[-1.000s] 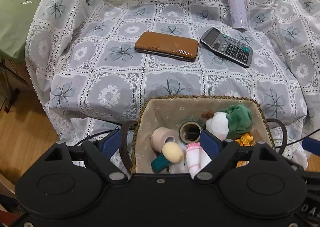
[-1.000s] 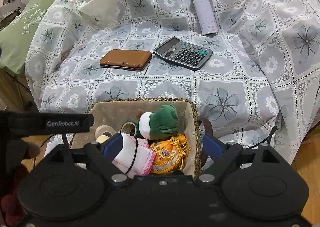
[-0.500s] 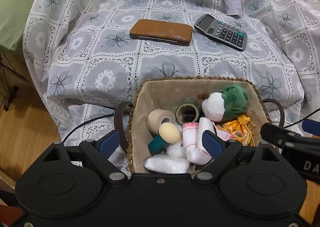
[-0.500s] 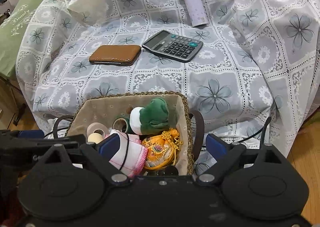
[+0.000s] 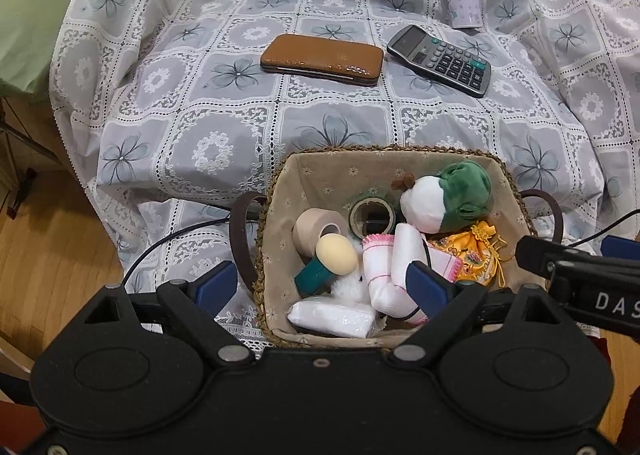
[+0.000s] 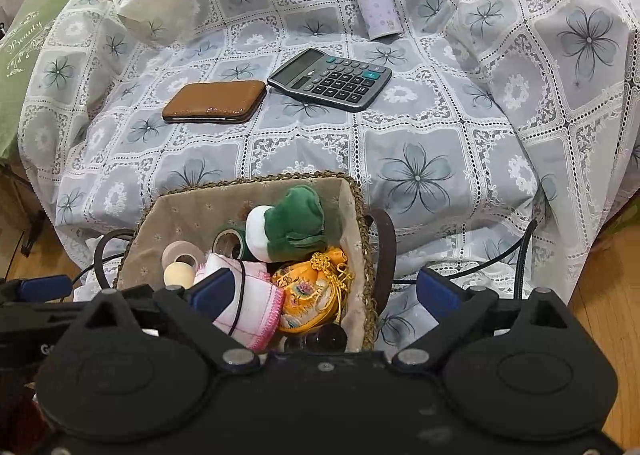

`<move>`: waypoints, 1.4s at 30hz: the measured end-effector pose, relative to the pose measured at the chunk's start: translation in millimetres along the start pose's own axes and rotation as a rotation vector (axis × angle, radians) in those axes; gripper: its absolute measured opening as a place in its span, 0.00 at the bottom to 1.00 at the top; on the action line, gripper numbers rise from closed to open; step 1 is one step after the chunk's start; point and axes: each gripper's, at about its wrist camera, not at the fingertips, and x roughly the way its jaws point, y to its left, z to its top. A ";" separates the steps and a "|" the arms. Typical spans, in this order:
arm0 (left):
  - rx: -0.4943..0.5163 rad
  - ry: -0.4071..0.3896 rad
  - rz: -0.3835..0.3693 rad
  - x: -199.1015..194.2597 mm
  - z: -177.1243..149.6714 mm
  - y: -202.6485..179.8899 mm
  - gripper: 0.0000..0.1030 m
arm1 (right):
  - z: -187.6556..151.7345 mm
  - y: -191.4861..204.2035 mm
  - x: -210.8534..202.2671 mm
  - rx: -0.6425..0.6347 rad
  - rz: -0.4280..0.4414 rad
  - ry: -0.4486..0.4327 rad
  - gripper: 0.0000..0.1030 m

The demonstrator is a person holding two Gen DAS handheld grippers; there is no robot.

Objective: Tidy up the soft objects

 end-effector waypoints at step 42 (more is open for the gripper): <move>-0.029 0.041 0.016 4.1 -3.1 3.6 0.90 | -1.8 -1.0 0.2 -0.007 0.006 0.013 0.99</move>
